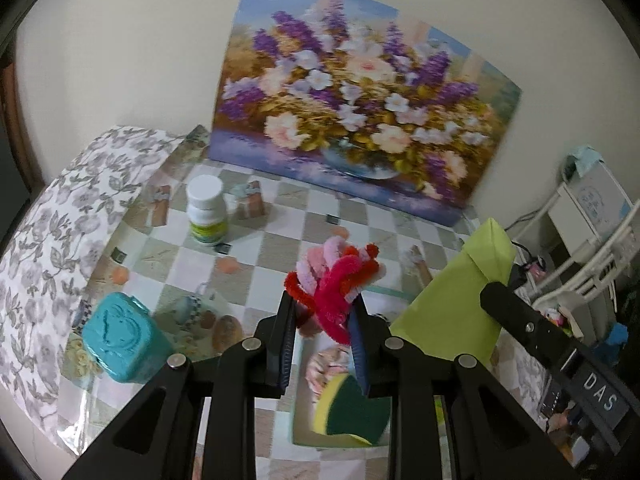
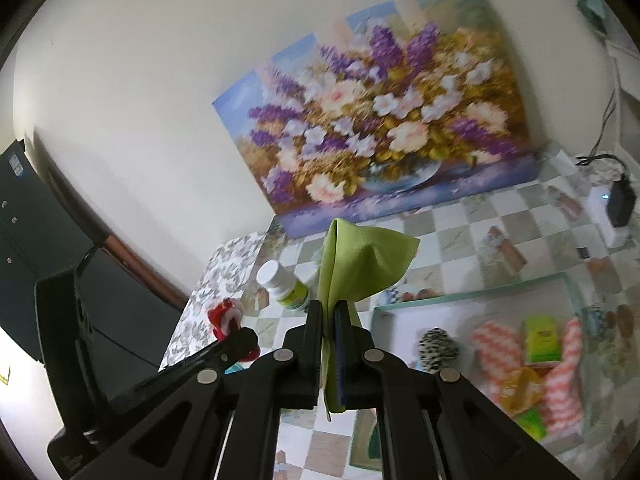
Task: Organize soft objects
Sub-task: 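Lift the red scrunchie and lime-green cloth and carry both over the tray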
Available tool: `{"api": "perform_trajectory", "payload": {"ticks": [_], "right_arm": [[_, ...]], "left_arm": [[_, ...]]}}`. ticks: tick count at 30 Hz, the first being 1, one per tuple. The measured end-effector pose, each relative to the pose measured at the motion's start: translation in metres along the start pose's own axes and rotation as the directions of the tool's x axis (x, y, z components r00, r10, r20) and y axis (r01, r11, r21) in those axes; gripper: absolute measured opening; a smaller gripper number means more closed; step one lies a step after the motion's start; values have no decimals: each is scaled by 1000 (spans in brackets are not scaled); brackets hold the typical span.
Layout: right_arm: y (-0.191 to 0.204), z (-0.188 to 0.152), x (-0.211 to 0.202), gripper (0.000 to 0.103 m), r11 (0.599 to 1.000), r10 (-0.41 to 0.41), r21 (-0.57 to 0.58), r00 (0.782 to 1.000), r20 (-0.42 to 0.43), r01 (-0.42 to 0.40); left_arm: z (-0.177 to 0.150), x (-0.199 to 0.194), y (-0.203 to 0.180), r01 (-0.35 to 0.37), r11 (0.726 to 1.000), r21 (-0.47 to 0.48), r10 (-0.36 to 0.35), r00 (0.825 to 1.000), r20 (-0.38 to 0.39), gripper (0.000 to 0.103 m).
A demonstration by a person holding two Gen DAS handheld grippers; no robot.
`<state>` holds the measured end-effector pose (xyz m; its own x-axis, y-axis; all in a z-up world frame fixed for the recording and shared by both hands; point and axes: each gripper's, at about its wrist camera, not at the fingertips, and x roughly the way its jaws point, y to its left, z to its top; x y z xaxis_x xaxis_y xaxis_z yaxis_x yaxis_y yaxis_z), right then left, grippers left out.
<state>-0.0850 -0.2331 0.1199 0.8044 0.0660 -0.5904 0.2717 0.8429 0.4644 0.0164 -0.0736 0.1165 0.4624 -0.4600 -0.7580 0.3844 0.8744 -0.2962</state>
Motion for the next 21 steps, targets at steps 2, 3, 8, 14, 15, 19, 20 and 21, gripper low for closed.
{"api": "perform_trajectory", "payload": {"ticks": [2, 3, 8, 14, 15, 19, 20, 21], "right_arm": [[-8, 0, -10, 6, 1000, -17, 7, 1000, 14, 17], [-11, 0, -15, 6, 1000, -24, 11, 999, 20, 24], [-35, 5, -39, 6, 996, -85, 44, 995, 57, 82], [-70, 10, -60, 6, 982, -158, 121, 984, 81, 147], [-73, 9, -61, 6, 980, -165, 130, 983, 80, 154], [-89, 5, -63, 6, 966, -214, 165, 975, 58, 202], [-94, 3, -60, 6, 961, -223, 177, 974, 35, 214], [-99, 1, -56, 6, 956, -232, 188, 973, 12, 226]], "left_arm": [[-4, 2, -9, 7, 1000, 22, -7, 1000, -8, 26], [-7, 4, -14, 12, 999, 34, -12, 1000, -15, 26], [-17, 16, -31, 28, 997, 77, -23, 998, -53, 26], [-35, 31, -57, 42, 986, 162, -26, 994, -102, 26], [-38, 34, -61, 43, 984, 174, -24, 993, -112, 26], [-55, 52, -73, 38, 975, 219, 1, 985, -174, 26], [-59, 57, -75, 32, 973, 227, 11, 982, -187, 26], [-62, 62, -76, 28, 972, 235, 20, 980, -200, 26]]}}
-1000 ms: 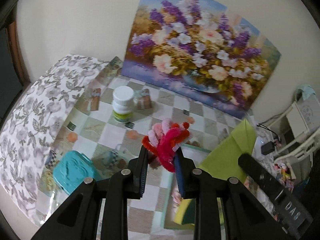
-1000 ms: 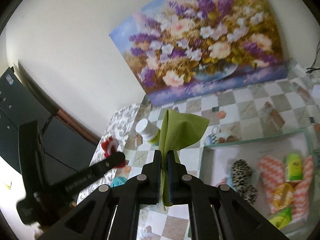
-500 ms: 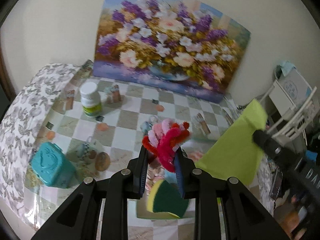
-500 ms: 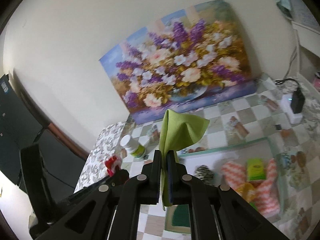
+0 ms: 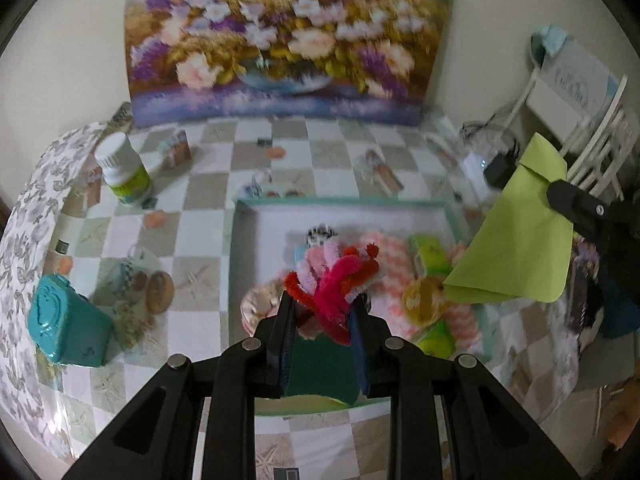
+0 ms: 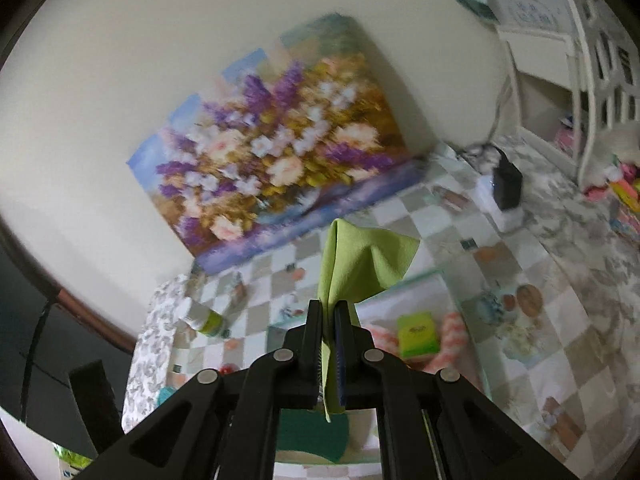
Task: Organize soft objects
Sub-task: 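Lift the red scrunchie and lime-green cloth and carry both over the tray, then open both grippers to drop the red scrunchie and cloth into the tray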
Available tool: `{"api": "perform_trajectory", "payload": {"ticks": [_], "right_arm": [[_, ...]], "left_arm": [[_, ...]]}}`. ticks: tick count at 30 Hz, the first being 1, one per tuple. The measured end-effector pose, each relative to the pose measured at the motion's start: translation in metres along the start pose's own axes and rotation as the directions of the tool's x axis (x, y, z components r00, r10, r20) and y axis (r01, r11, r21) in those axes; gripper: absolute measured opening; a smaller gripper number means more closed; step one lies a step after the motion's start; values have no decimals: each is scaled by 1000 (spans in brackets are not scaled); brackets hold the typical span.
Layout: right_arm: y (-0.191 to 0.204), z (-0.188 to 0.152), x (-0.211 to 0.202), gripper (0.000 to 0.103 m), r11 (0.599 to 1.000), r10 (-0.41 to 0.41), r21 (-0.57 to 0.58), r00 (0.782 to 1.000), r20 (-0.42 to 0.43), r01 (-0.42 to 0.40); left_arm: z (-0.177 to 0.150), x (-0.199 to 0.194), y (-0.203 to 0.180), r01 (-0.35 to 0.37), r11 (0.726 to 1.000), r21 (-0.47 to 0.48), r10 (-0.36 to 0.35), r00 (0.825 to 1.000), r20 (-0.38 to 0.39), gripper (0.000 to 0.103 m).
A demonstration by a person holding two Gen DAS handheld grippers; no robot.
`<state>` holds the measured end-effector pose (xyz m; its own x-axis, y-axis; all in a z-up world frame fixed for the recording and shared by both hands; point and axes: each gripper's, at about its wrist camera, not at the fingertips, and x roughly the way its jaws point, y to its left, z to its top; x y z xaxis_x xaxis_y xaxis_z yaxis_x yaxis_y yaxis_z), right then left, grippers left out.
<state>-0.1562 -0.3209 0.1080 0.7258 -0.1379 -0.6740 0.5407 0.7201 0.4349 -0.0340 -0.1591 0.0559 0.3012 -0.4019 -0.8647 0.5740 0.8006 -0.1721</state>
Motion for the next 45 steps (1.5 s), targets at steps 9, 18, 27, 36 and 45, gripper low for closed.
{"api": "perform_trajectory", "payload": {"ticks": [9, 18, 27, 36, 45], "right_arm": [[-15, -27, 70, 6, 995, -98, -14, 968, -229, 98], [-21, -54, 121, 8, 985, -174, -77, 905, -387, 157], [-21, -59, 126, 12, 973, -228, -115, 885, -405, 198], [-10, -57, 122, 53, 950, -305, -186, 873, -380, 251], [-1, -55, 124, 80, 917, -384, -251, 855, -349, 310]], "left_arm": [[-12, 53, 6, -32, 999, -33, 27, 990, -141, 27], [-14, 71, 9, -84, 996, -24, 79, 982, -171, 27], [-11, 66, 12, -55, 997, -47, 47, 985, -163, 49], [-2, 43, 24, -44, 995, -93, 33, 992, -123, 64], [2, 46, 46, -118, 983, -140, 100, 987, -129, 80]]}}
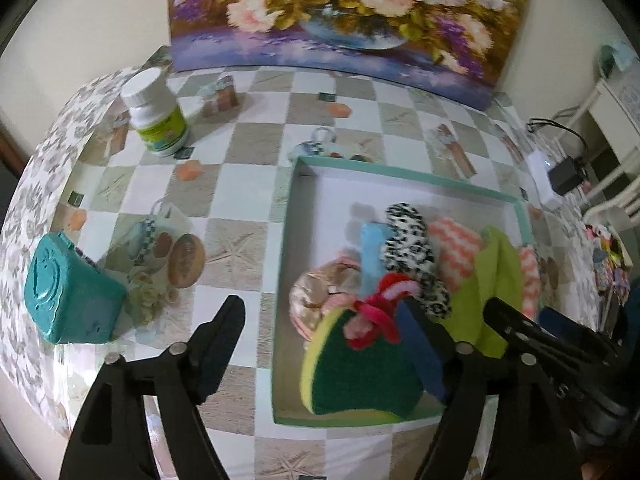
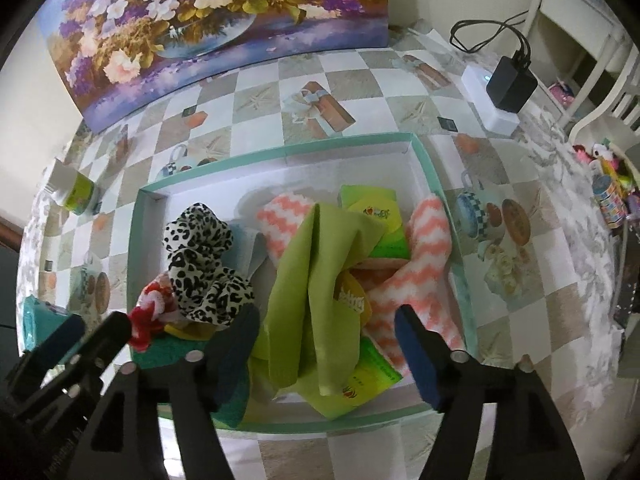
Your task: Organize soft objects
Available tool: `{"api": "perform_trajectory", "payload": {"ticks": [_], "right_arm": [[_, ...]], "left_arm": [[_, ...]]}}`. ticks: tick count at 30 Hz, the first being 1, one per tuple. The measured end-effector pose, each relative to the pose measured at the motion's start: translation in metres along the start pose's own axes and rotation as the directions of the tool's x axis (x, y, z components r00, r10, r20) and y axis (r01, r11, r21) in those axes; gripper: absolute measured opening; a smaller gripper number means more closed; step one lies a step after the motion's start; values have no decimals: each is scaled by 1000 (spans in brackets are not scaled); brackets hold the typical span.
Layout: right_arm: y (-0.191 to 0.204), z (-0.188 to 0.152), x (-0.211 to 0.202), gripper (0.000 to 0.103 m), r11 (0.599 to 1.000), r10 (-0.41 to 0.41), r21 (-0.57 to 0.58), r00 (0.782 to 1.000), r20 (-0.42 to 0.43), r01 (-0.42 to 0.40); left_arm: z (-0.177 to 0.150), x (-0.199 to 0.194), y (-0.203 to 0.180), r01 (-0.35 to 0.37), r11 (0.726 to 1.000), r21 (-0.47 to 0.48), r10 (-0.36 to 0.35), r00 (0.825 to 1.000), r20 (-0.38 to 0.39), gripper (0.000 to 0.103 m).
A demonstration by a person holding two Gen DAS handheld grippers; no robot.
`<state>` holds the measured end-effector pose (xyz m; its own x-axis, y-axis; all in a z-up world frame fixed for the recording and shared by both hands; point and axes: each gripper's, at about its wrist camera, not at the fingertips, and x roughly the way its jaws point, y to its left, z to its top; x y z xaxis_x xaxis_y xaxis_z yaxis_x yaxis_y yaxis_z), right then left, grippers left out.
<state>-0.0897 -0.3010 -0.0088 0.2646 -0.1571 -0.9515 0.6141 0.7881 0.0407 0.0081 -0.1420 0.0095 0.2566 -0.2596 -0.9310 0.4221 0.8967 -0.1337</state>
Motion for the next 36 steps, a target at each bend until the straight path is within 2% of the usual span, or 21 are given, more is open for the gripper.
{"api": "perform_trajectory", "payload": {"ticks": [2, 6, 9, 21, 27, 31, 36], "right_arm": [[1, 0, 0, 86, 1000, -6, -1, 1000, 3, 6], [3, 1, 1, 103, 999, -36, -6, 999, 17, 36], [6, 2, 1, 103, 999, -32, -13, 999, 20, 32], [4, 3, -2, 103, 998, -62, -4, 997, 36, 62], [5, 1, -4, 103, 997, -75, -8, 997, 35, 76], [10, -5, -11, 103, 995, -91, -22, 995, 52, 92], [16, -23, -15, 103, 996, -73, -49, 996, 52, 75]], "left_arm": [[1, 6, 6, -14, 1000, -25, 13, 1000, -19, 91], [4, 10, 19, -60, 996, -68, 60, 998, -9, 92], [6, 6, 25, -61, 994, -89, 62, 998, 10, 96], [11, -5, 35, -25, 991, -131, 32, 998, 48, 98], [5, -6, 43, -30, 990, -136, 35, 999, 35, 98], [-2, -10, 49, -55, 990, -133, 60, 998, 36, 98], [-17, -23, 57, -93, 989, -116, 99, 994, 52, 98]]}}
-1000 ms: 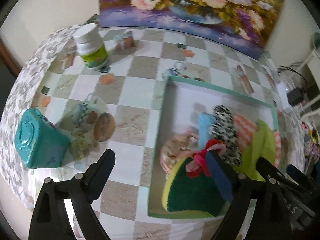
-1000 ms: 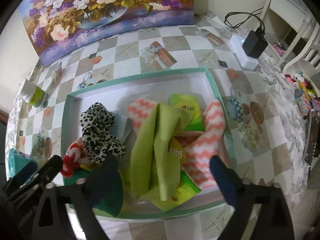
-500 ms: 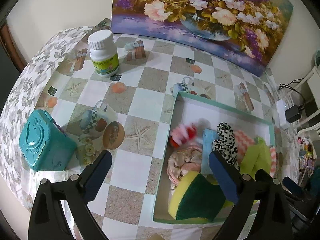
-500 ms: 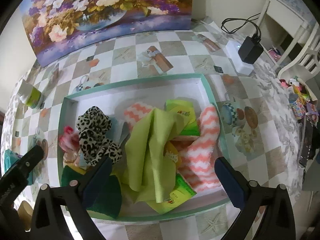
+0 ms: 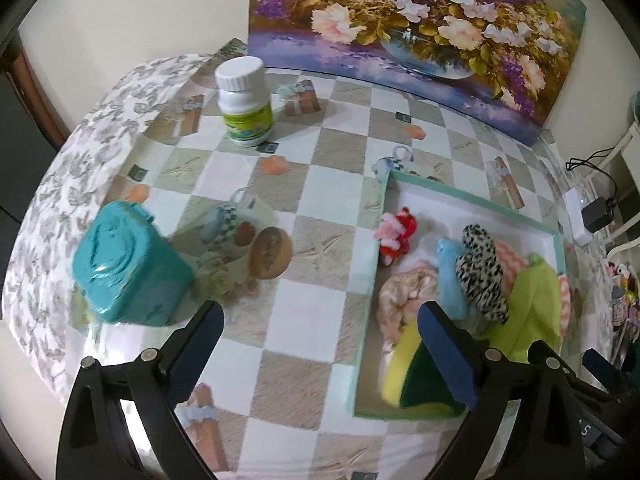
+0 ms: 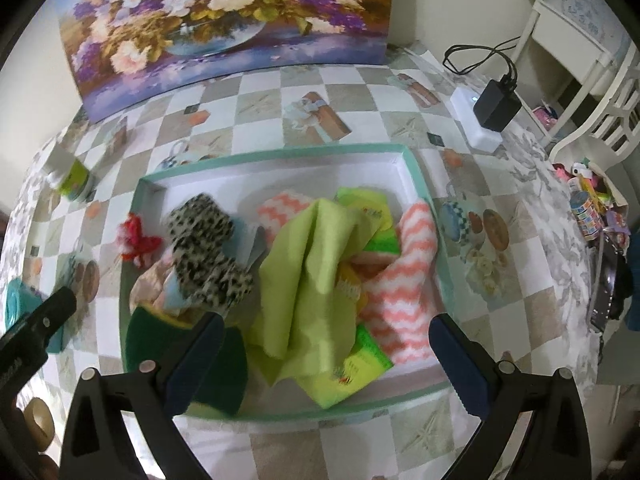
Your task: Organize soft objects
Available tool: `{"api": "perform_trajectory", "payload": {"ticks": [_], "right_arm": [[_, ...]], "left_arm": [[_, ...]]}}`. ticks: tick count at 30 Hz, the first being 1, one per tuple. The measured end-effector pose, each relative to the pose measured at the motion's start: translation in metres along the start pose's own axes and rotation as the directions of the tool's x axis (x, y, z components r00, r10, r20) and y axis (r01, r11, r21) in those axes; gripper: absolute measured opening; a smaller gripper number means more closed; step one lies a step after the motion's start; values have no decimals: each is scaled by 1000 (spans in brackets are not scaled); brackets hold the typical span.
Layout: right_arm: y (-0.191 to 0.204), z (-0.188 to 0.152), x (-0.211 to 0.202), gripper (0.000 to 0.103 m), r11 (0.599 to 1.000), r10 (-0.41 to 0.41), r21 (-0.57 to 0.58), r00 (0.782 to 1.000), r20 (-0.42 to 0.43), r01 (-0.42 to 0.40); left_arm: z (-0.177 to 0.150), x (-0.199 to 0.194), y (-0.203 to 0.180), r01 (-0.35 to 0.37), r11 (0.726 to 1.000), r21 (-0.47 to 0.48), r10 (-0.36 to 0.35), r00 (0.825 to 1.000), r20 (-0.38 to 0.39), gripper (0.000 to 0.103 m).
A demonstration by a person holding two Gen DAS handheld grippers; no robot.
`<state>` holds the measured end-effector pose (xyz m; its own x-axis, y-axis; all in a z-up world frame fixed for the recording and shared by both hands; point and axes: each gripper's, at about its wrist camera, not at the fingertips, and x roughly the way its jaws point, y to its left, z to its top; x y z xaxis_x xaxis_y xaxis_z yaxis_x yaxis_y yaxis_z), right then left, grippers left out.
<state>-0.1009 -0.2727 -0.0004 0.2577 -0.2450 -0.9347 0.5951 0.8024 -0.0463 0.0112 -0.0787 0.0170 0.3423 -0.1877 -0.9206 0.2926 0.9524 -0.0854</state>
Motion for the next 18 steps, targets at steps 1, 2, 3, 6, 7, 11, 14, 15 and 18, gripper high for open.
{"api": "perform_trajectory", "payload": {"ticks": [1, 2, 3, 6, 7, 11, 14, 15, 18], "right_arm": [[1, -6, 0, 103, 1000, -2, -5, 1000, -5, 2], [2, -10, 0, 103, 1000, -5, -8, 1000, -10, 5], [2, -13, -1, 103, 1000, -8, -8, 1000, -13, 8], [4, -27, -7, 103, 1000, -12, -19, 1000, -4, 11], [6, -32, -12, 103, 1000, -6, -27, 1000, 4, 6], [8, -47, -24, 103, 999, 11, -35, 1000, 29, -10], [8, -56, -32, 103, 999, 18, -33, 999, 46, -16], [8, -58, -34, 103, 999, 20, -32, 999, 50, -18], [7, -65, -39, 103, 999, 25, -29, 998, 64, -23]], "left_arm": [[-4, -2, 2, -3, 1000, 6, 3, 1000, 1, 98], [-7, -4, 2, -5, 1000, 12, 5, 1000, 2, 98], [-10, -6, 3, -7, 1000, 19, 7, 1000, 4, 98], [-20, -14, 6, -31, 999, 39, 30, 999, 19, 98], [-22, -15, 7, -39, 998, 42, 39, 999, 20, 98], [-35, -25, 18, -51, 998, 36, 49, 998, 36, 98], [-44, -32, 27, -55, 998, 12, 55, 997, 45, 98], [-46, -33, 29, -57, 998, 9, 56, 997, 48, 98], [-52, -39, 35, -79, 997, 5, 79, 995, 66, 98]]}}
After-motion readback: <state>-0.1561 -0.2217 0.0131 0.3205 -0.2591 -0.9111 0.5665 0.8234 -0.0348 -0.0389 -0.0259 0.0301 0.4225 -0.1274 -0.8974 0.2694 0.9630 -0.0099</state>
